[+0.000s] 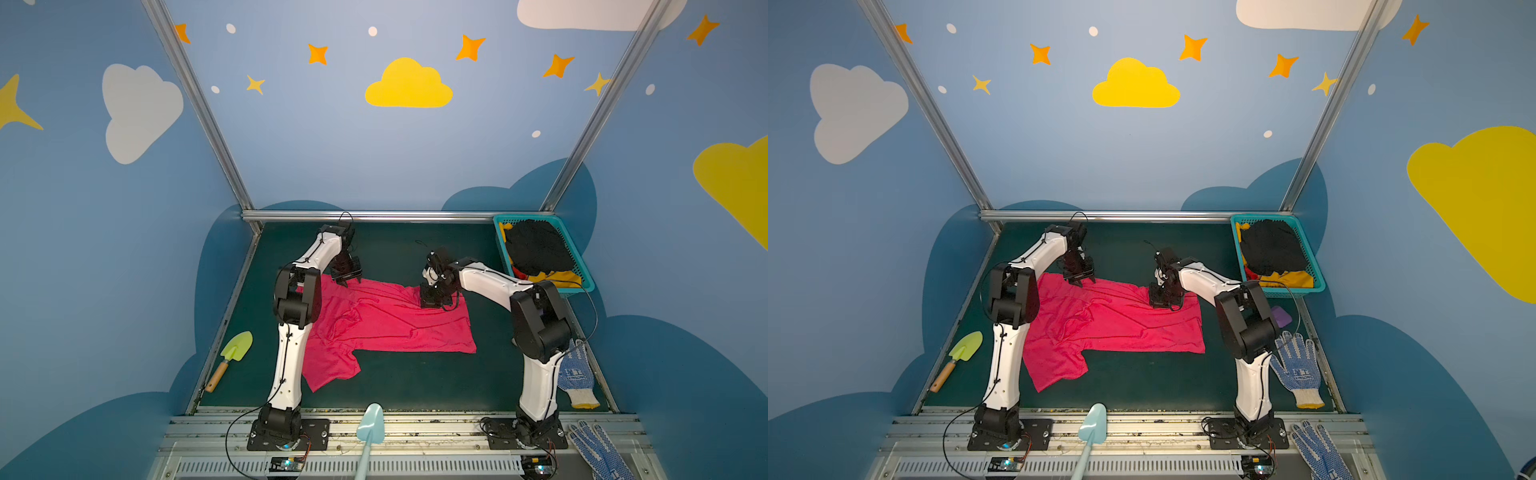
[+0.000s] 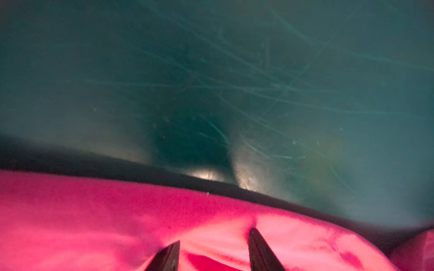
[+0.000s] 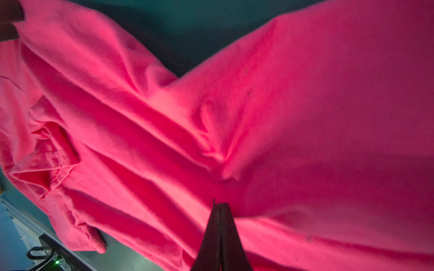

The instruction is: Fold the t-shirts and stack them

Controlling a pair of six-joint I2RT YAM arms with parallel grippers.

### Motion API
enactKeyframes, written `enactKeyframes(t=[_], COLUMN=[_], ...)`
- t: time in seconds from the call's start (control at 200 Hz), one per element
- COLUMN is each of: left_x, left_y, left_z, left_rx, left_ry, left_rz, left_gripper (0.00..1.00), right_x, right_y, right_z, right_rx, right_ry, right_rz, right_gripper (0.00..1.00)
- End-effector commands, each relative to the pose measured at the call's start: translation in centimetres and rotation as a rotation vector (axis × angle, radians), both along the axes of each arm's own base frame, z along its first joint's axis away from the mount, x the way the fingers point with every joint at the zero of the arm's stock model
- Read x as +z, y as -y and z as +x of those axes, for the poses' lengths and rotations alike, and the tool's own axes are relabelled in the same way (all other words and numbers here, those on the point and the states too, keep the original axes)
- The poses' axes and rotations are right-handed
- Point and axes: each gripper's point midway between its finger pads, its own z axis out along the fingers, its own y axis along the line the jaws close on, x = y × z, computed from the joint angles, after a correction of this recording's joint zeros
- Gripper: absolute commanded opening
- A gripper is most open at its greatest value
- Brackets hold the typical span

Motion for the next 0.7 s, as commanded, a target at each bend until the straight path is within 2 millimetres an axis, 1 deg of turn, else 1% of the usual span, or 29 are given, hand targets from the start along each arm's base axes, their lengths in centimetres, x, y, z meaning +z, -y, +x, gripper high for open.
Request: enactKeyframes(t=[0.0, 0.085, 0.175, 0.24, 0.29, 0.34, 0.376, 0.421, 0.491, 0.531, 0.586, 0.631, 0.696], left_x=[-4.5, -2.2, 1.7, 4.8, 7.0, 8.8, 9.9, 10.9, 11.7, 11.7, 10.9, 10.0, 8.5], left_y=[-3.2, -2.8, -2.1, -2.2, -2.3, -2.4, -2.6, -3.0, -3.9, -4.5, -5.8, -7.2, -9.3], left_z=[1.5, 2.5, 3.8, 4.3, 4.4, 4.2, 3.9, 3.5, 2.8, 2.3, 1.5, 1.1, 0.3], left_rx=[0.006, 0.000, -0.010, -0.014, -0.022, -0.033, -0.040, -0.040, -0.034, -0.027, -0.009, 0.024, 0.081], left_ry=[0.001, 0.047, 0.131, 0.192, 0.235, 0.268, 0.286, 0.302, 0.311, 0.305, 0.283, 0.263, 0.221], left_rz=[0.110, 0.085, 0.049, 0.047, 0.049, 0.053, 0.060, 0.077, 0.105, 0.126, 0.153, 0.169, 0.175], left_gripper=[0.49, 0.51, 0.54, 0.55, 0.57, 0.59, 0.63, 0.64, 0.65, 0.64, 0.64, 0.62, 0.57], right_x=[0.2, 0.6, 1.8, 2.8, 3.3, 3.6, 3.6, 3.5, 2.9, 2.5, 1.8, 1.3, 0.4], right_y=[1.2, 1.7, 2.2, 2.5, 2.7, 2.9, 3.0, 3.2, 3.6, 3.9, 4.3, 4.6, 5.1], right_z=[-0.6, -0.1, 1.2, 2.3, 3.2, 4.0, 4.5, 5.1, 6.0, 6.4, 6.9, 7.2, 7.6], right_rx=[-0.017, -0.030, -0.040, -0.047, -0.054, -0.061, -0.066, -0.072, -0.091, -0.101, -0.115, -0.127, -0.143], right_ry=[-0.010, -0.013, 0.013, 0.034, 0.045, 0.052, 0.051, 0.050, 0.038, 0.029, 0.014, 0.002, -0.015], right_rz=[-0.019, -0.006, 0.011, 0.019, 0.027, 0.039, 0.046, 0.053, 0.059, 0.064, 0.067, 0.069, 0.072], right_gripper=[0.06, 0.06, 0.07, 0.07, 0.08, 0.08, 0.08, 0.09, 0.09, 0.10, 0.10, 0.10, 0.10])
